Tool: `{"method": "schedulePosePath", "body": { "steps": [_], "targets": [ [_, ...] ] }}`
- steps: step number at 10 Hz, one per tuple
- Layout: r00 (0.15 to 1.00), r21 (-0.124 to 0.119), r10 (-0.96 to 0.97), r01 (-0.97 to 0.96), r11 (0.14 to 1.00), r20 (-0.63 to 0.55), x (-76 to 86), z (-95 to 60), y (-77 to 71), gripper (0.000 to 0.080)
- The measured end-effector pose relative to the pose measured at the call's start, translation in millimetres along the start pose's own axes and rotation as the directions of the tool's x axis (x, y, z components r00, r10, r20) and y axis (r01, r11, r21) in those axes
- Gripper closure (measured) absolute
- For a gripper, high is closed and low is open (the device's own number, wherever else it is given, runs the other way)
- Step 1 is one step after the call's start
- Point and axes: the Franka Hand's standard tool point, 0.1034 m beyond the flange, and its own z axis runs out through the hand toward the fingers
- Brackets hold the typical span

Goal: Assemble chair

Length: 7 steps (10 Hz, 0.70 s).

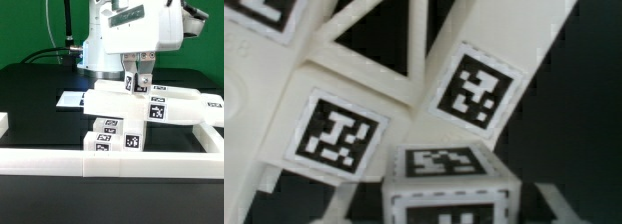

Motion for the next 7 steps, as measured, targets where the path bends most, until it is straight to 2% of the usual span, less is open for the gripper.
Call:
{"method": "schedulePosePath", "body": {
  "steps": [1, 2, 5, 6, 7],
  "targets": [
    [0.994, 0.049, 0.109, -0.108, 0.993, -0.012, 2.7, 0.2, -1.5, 0.0515],
    [0.986, 0.06, 0.166, -0.165, 0.984, -0.014, 2.0, 0.0, -2.4, 0.0515],
    [0.941, 0.062, 0.339, -0.338, 0.939, -0.003, 1.8, 0.4, -2.9, 0.0515],
    [0.941, 0.061, 0.337, -0.336, 0.94, -0.003, 1.9, 0.7, -2.7, 0.0393],
    [0.954, 0.056, 0.299, -0.298, 0.953, -0.006, 1.4, 0.9, -2.4, 0.0393]
  ]
}}
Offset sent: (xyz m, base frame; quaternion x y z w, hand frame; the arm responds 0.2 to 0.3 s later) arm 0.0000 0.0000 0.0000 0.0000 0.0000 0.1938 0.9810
